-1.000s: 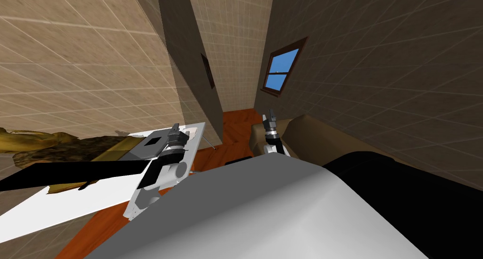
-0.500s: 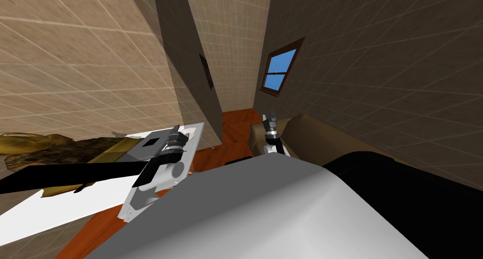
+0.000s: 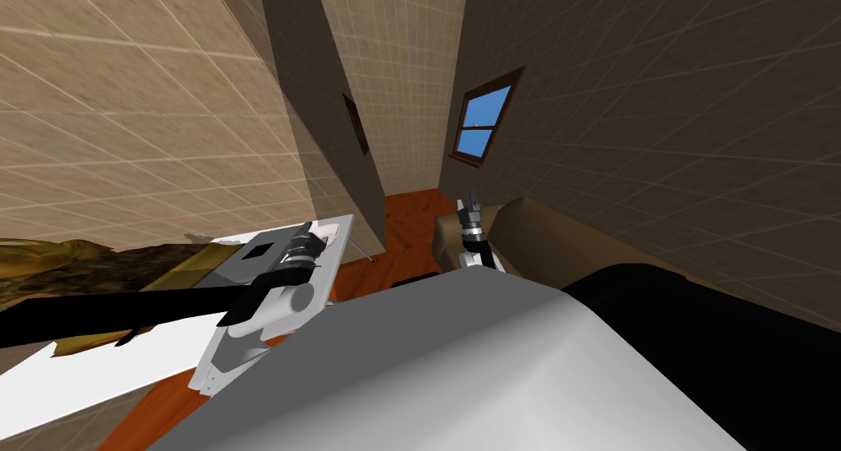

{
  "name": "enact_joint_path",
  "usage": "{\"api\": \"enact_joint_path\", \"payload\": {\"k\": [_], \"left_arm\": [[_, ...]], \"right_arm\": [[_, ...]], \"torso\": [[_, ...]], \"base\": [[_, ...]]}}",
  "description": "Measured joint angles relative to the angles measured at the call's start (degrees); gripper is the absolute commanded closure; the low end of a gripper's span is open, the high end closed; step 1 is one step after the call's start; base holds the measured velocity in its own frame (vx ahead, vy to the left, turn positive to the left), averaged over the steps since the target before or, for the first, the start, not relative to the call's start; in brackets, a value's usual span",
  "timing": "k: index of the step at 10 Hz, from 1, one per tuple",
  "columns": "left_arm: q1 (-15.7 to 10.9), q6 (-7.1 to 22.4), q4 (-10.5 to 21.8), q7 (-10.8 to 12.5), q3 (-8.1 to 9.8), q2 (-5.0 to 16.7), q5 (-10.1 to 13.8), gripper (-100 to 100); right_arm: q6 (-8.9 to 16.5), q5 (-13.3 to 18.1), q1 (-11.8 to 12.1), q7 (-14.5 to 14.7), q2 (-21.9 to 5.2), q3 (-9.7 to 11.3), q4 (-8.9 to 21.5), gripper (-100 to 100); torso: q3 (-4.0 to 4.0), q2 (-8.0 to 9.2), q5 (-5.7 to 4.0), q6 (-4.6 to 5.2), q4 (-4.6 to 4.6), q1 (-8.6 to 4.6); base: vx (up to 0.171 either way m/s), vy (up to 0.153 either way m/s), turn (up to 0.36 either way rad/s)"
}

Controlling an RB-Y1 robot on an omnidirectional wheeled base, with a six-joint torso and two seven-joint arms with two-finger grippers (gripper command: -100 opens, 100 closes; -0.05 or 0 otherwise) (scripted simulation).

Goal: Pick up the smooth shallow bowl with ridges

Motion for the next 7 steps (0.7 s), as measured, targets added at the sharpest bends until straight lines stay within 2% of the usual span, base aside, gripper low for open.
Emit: {"api": "enact_joint_path", "payload": {"k": [4, 7], "left_arm": [[-0.3, 5.4, 0.8, 1.0, 1.77, 0.9, 1.1, -100], [-0.4, 9.6, 0.5, 1.6, 2.79, 0.8, 1.2, -100]], "right_arm": [[0.0, 0.0, 0.0, 0.0, 0.0, 0.0, 0.0, 0], [0.0, 0.0, 0.0, 0.0, 0.0, 0.0, 0.0, 0]], "torso": [[-0.02, -0.03, 0.02, 0.0, -0.01, 0.07], [-0.03, -0.04, 0.02, -0.01, -0.01, 0.07]], "base": [[0.005, 0.025, -0.06], [0.007, 0.035, -0.071]]}}
